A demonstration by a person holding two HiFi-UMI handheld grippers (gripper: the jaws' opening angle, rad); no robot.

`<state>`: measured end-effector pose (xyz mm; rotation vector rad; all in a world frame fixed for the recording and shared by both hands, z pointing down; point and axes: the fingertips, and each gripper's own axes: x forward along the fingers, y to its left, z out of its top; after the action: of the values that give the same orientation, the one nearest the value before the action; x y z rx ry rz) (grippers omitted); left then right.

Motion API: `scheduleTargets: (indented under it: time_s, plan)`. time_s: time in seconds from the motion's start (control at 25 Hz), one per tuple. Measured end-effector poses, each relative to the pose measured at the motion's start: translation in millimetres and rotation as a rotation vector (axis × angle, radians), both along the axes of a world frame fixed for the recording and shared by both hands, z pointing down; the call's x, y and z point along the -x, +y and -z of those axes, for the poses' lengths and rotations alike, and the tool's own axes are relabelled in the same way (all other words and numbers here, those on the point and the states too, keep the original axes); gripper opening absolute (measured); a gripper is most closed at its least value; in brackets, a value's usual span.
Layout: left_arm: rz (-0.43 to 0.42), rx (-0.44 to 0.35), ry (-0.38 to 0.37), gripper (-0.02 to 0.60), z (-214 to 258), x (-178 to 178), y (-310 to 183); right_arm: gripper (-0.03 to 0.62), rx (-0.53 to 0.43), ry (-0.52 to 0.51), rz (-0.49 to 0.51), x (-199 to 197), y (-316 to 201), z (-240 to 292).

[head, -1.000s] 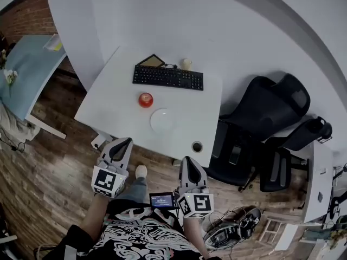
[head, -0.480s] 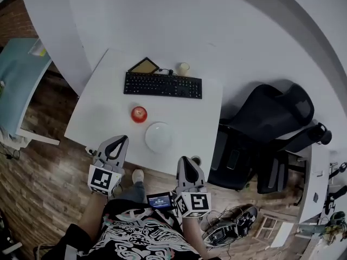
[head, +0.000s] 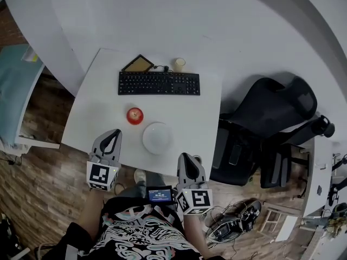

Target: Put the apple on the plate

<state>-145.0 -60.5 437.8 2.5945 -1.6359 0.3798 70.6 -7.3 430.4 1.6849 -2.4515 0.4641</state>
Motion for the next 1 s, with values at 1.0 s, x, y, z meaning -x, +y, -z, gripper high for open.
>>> scheduleTargets:
  time_s: [1.0]
  plan:
    - [-0.022,0.121,0.001,0.019,-63.3,-9.8,-63.1,0.030,0.007,0.100,0.394,63.9,-88.9,-38.9]
